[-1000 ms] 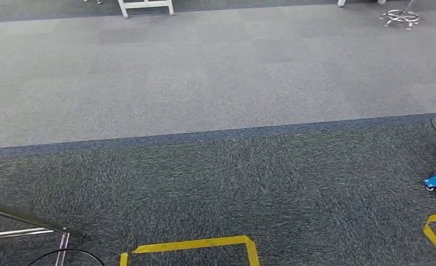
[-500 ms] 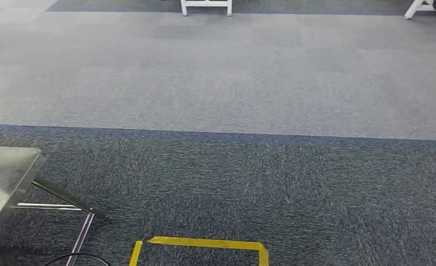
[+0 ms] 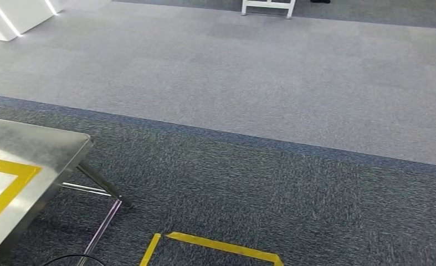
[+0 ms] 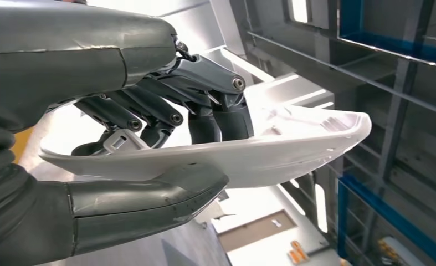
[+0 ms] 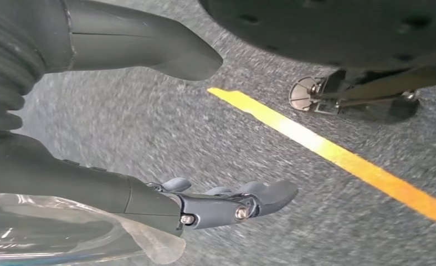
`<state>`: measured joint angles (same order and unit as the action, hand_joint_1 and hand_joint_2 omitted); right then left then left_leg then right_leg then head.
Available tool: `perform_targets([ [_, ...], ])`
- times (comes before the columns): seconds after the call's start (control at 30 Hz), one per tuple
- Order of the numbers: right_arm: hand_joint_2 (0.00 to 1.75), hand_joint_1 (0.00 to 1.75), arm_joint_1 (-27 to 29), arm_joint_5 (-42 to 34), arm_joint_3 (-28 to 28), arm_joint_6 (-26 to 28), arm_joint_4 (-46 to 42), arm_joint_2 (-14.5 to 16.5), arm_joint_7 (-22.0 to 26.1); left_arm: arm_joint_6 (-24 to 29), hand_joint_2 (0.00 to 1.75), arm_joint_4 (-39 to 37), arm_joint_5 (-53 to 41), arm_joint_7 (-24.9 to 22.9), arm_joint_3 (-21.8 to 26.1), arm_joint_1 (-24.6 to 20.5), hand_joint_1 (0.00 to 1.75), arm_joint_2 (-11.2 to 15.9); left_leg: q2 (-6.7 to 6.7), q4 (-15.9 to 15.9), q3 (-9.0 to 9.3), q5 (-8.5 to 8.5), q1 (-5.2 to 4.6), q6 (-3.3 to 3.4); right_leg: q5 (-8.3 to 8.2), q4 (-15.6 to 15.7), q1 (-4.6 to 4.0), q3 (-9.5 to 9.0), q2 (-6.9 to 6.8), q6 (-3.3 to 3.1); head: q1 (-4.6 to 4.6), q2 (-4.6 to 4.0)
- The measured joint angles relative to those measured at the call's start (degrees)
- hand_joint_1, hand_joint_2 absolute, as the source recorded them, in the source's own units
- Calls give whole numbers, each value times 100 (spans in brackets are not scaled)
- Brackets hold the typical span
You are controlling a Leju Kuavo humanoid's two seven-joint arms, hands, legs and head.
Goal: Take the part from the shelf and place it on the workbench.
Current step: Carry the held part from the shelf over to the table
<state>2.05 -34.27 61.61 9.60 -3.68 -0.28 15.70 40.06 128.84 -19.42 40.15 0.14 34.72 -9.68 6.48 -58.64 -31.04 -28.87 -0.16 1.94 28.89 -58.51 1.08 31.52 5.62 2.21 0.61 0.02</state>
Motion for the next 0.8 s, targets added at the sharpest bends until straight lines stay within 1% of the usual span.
perform_targets([
  [0.03, 175, 0, -2, 3, 1, 1, 1, -1, -3, 1, 175, 9, 3, 0, 5, 3, 175, -5, 75, -1, -24, 10, 12, -37, 30, 55, -2, -40, 21, -8, -2, 0],
  [0.07, 175, 0, -4, 7, 2, 6, 1, 0, -5, 1, 175, 20, 11, 0, 14, 11, 175, -9, 156, 8, -49, 26, 29, -74, 33, 87, -6, -73, -49, -24, -4, 0],
  [0.1, 175, 0, -9, 11, 3, 14, 1, 5, -8, 1, 175, 31, 22, 0, 27, 20, 175, -13, 153, -3, -65, 21, 35, -106, 20, 113, -5, -85, -131, -52, -5, 0],
  [0.13, 175, 0, -14, 15, 4, 26, 0, 10, -10, 1, 175, 44, 34, 0, 45, 25, 175, -14, 58, -74, -99, -29, 31, -134, 10, 140, 1, -104, -216, -82, -16, 0],
  [0.17, 175, 0, -17, 18, 6, 40, -1, 15, -15, 2, 175, 56, 44, 0, 64, 22, 175, -15, -99, -255, -180, -143, 22, -158, 4, 168, 7, -124, -309, -112, -31, 0],
  [0.2, 175, 0, -14, 20, 8, 53, -1, 19, -24, 2, 175, 66, 48, 0, 80, 17, 175, -15, -298, -547, -313, -309, 20, -179, 9, 183, 6, -141, -406, -136, -43, 0],
  [0.23, 175, 0, -6, 24, 9, 63, -1, 19, -37, 3, 175, 72, 48, 0, 95, 9, 175, -14, -446, -918, -492, -494, 24, -203, 22, 186, -1, -151, -499, -153, -55, 0],
  [0.27, 175, 0, 0, 30, 12, 68, -1, 19, -54, 3, 175, 73, 45, 0, 110, 6, 175, -16, -522, -1282, -667, -641, 36, -225, 37, 186, -8, -156, -600, -164, -56, 0],
  [0.3, 175, 0, 0, 44, 17, 69, -1, 19, -75, 3, 175, 73, 43, 0, 131, 7, 175, -24, -558, -1511, -778, -693, 50, -242, 53, 185, -11, -157, -699, -167, -55, 0],
  [0.33, 175, 0, -4, 61, 25, 66, -2, 19, -93, 3, 175, 73, 44, 0, 159, 10, 175, -35, -580, -1546, -790, -639, 62, -256, 70, 185, -12, -157, -790, -164, -56, 0],
  [0.37, 175, 0, -12, 78, 32, 62, -3, 20, -109, 3, 175, 73, 47, 0, 190, 12, 175, -49, -610, -1349, -683, -484, 73, -263, 89, 184, -11, -165, -874, -156, -57, 0],
  [0.4, 175, 0, -24, 92, 40, 60, -7, 21, -120, 3, 175, 73, 51, 0, 221, 14, 175, -66, -682, -979, -483, -283, 79, -263, 110, 184, -10, -184, -948, -143, -57, 0],
  [0.43, 175, 0, -34, 98, 45, 60, -10, 22, -124, 3, 175, 73, 55, 0, 250, 13, 175, -78, -837, -573, -268, -142, 68, -251, 133, 183, -17, -231, -1011, -121, -57, 0],
  [0.47, 175, 0, -44, 101, 49, 62, -13, 23, -126, 3, 175, 73, 55, 0, 274, 10, 175, -91, -960, -248, -96, -49, 55, -226, 159, 180, -30, -266, -1066, -90, -51, 0],
  [0.5, 175, 0, -55, 101, 53, 69, -15, 24, -131, 2, 175, 73, 54, 0, 296, 7, 175, -105, -1051, -55, 3, -21, 36, -194, 181, 179, -42, -296, -1119, -56, -43, 0],
  [0.53, 175, 0, -65, 101, 57, 76, -16, 24, -135, 2, 175, 74, 48, 0, 319, 5, 175, -119, -1079, 12, 30, -39, 15, -159, 197, 183, -50, -337, -1173, -22, -33, 0],
  [0.6, 175, 0, -91, 101, 67, 92, -26, 24, -144, 2, 175, 78, 32, 0, 366, 10, 175, -148, -935, 42, 30, -13, 11, -84, 226, 196, -35, -385, -1266, 42, -23, 0],
  [0.63, 175, 0, -101, 102, 72, 97, -32, 23, -145, 3, 175, 83, 19, 0, 384, 12, 175, -163, -876, 65, 38, 4, 20, -49, 275, 157, -24, -390, -1208, 69, -13, 0],
  [0.67, 175, 0, -107, 103, 76, 102, -38, 23, -145, 3, 175, 88, 6, 0, 397, 11, 175, -178, -812, 87, 45, 25, 34, -14, 383, 4, -14, -326, -1075, 92, 4, 0],
  [0.7, 175, 0, -107, 104, 80, 104, -43, 23, -146, 3, 175, 93, -14, 0, 404, 7, 175, -195, -754, 102, 51, 40, 48, 14, 547, -287, -6, -182, -899, 107, 20, 0],
  [0.73, 175, 0, -102, 104, 82, 105, -43, 24, -148, 3, 175, 97, -33, 0, 411, 4, 175, -210, -692, 102, 42, 42, 48, 32, 737, -697, -5, 15, -726, 115, 39, 0],
  [0.77, 175, 0, -93, 104, 84, 106, -44, 26, -150, 3, 175, 97, -49, 0, 418, 0, 175, -222, -619, 100, 36, 42, 46, 45, 899, -1132, -3, 243, -627, 121, 44, 0],
  [0.8, 175, 0, -83, 103, 85, 107, -44, 27, -153, 3, 175, 97, -61, 0, 423, -2, 175, -233, -545, 99, 37, 39, 44, 51, 971, -1453, -2, 432, -586, 125, 43, 0],
])
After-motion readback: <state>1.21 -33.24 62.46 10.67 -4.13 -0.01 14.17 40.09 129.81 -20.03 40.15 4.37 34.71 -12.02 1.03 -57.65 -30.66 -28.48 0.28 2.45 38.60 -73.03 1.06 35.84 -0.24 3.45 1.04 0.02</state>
